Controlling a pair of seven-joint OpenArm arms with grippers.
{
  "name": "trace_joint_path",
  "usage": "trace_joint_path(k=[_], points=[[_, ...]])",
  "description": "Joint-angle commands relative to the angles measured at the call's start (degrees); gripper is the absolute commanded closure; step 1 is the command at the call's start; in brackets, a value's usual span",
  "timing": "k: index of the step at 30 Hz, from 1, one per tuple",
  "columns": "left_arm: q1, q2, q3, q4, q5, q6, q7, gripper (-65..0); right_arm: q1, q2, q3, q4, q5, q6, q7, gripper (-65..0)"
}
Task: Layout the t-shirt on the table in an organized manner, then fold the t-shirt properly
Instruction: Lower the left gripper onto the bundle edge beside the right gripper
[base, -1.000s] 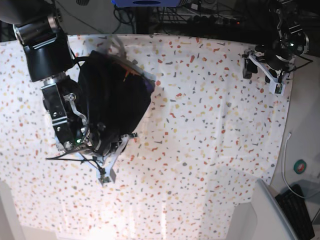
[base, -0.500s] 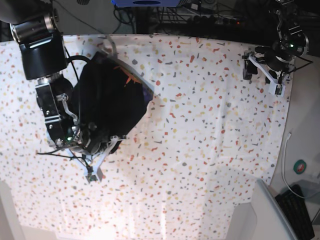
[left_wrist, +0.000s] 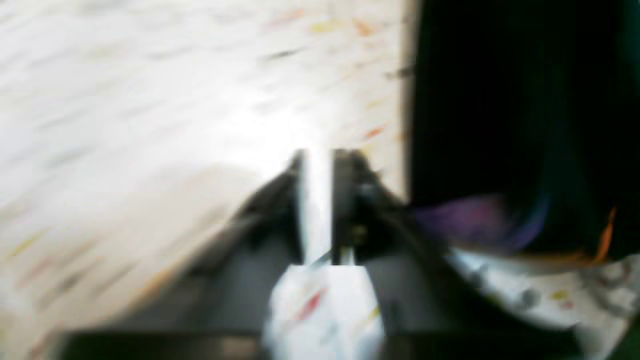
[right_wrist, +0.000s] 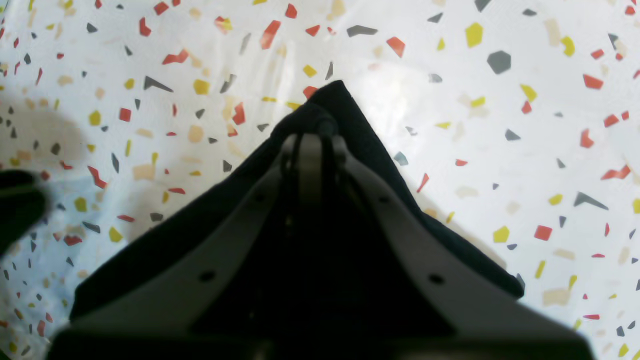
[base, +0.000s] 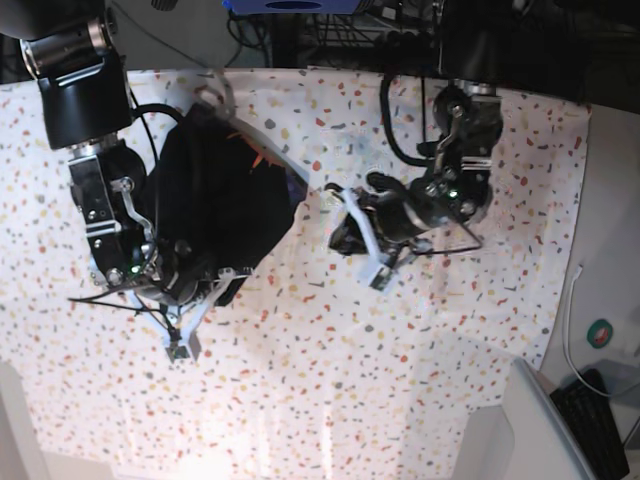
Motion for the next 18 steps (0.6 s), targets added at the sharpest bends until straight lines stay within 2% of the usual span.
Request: trace_joint_path(k=[1, 5, 9, 13, 16, 18], points=[[-2.65, 0.46, 1.03, -2.12, -0.47, 0.05, -0.76, 0.0, 1.18, 0.23, 0.27, 1.22, 0.32, -0.35, 0.92, 0.0], [-7.92, 4.07, 2.61, -11.17, -0.47, 0.05, -1.99, 0.0, 1.18, 0.31, 0.27, 1.22, 0.32, -0.35, 0.92, 0.0], [-8.98, 5.74, 4.19, -15.75, -0.47, 0.05, -8.67, 0.0, 1.18, 0.31, 0.27, 1.22, 0.32, -0.35, 0.83, 0.0], [-9.86, 5.83, 9.2, -20.49, -0.47, 0.05, -9.29, 0.0, 1.18, 0.31, 0.27, 1.22, 0.32, -0.35, 0.83, 0.0], [-7.92, 5.47, 9.38, -20.32, -0.47, 0.05, -9.29, 0.0, 1.27, 0.31, 0.27, 1.22, 0.32, -0.35, 0.83, 0.0], [-6.43, 3.98, 9.82, -19.35, -0.47, 0.05, -9.11, 0.0, 1.36, 0.31, 0.27, 1.22, 0.32, -0.35, 0.83, 0.0]])
